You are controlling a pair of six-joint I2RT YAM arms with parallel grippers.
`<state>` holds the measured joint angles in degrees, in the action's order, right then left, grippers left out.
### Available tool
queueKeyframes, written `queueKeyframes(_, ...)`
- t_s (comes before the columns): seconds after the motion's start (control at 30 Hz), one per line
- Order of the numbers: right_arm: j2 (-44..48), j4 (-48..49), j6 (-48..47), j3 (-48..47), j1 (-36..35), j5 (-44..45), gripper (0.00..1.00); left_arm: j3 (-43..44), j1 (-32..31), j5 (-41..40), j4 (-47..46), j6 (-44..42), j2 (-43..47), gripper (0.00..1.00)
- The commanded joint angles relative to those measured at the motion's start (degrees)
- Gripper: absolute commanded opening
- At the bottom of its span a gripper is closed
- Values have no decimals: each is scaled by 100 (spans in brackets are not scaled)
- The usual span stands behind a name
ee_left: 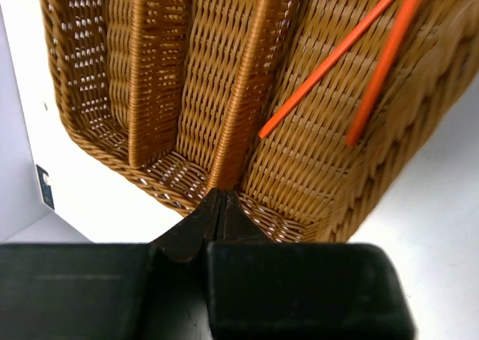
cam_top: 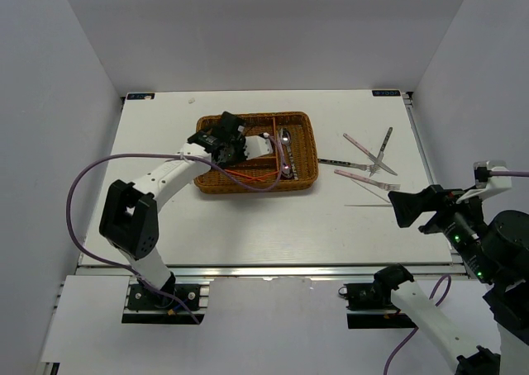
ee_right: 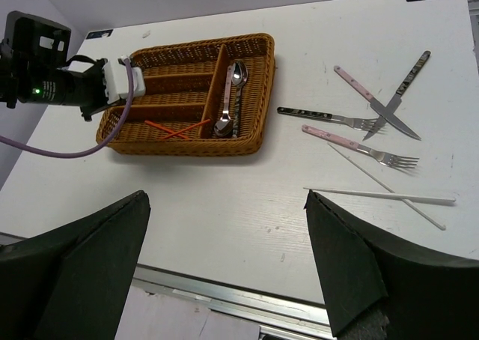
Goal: Sort the eating utensils into containers
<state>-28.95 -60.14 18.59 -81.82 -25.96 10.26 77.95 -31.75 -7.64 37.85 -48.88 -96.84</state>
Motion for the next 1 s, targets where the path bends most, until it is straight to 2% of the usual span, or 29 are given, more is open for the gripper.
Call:
queueKeyframes(0.0, -76, 248, -180, 17, 3, -86, 89, -349, 290, 482, -407, -508, 350, 0)
queueKeyframes(0.1, -32, 275, -198, 122, 3, -103, 89, -465, 354, 176, -698, -351, 359, 0)
queueKeyframes(0.2, 21, 459, -180, 350, 3, -68, 89, -351, 318, 307, -1154, 508, 569, 0)
queueKeyframes(0.3, -49, 696, -136, 667, 3, -191, 89, 183, 318, -254, -1263, 1765, 684, 17)
queueKeyframes(0.33, -75, 766, -119, 789, -6, -174, 89, 342, 318, -430, -1210, 2282, 692, 81)
queueKeyframes(0.37, -111, 958, -49, 938, 3, -148, 89, 665, 318, -588, -1140, 2487, 701, 98)
queueKeyframes(0.43, -286, 1188, 21, 1483, -6, -226, 89, 975, 318, -659, -710, 2935, 736, 98)
queueKeyframes(0.5, -592, 1662, 197, 2079, 3, -419, 89, 1283, 318, -991, -420, 3804, 858, 98)
queueKeyframes(0.53, -725, 1863, 267, 2274, -6, -655, 89, 1275, 318, -1211, -375, 4538, 946, 98)
queueKeyframes(0.57, -857, 2301, 364, 2450, -6, -718, 89, 1232, 318, -1414, -348, 4833, 1060, 98)
queueKeyframes(0.6, -1180, 2462, 591, 2687, 3, -736, 89, 970, 327, -1607, -357, 5271, 1366, 98)
queueKeyframes(0.63, -1357, 2602, 672, 2776, -6, -745, 89, 793, 327, -2053, -339, 6093, 1543, 98)
queueKeyframes(0.67, -1507, 2786, 759, 2864, -15, -745, 89, 609, 327, -2179, -278, 6388, 1728, 98)
queueKeyframes(0.7, -1804, 3180, 917, 2943, -15, -701, 84, 111, 327, -2215, -321, 6530, 1921, 98)
queueKeyframes(0.77, -2131, 3621, 1006, 3146, -67, -727, 73, -357, 327, -2198, -313, 6865, 2554, 98)
queueKeyframes(0.8, -2576, 3780, 1015, 3111, -111, -727, 63, -830, 327, -2250, -339, 6935, 2765, 98)
queueKeyframes(0.87, -3018, 3904, 980, 2909, -347, -710, 59, -1245, 327, -2654, -234, 7383, 3389, 98)
queueKeyframes(0.97, -3974, 3966, 875, 2489, -716, -167, 56, -2054, 336, -2699, -216, 7490, 4230, 98)
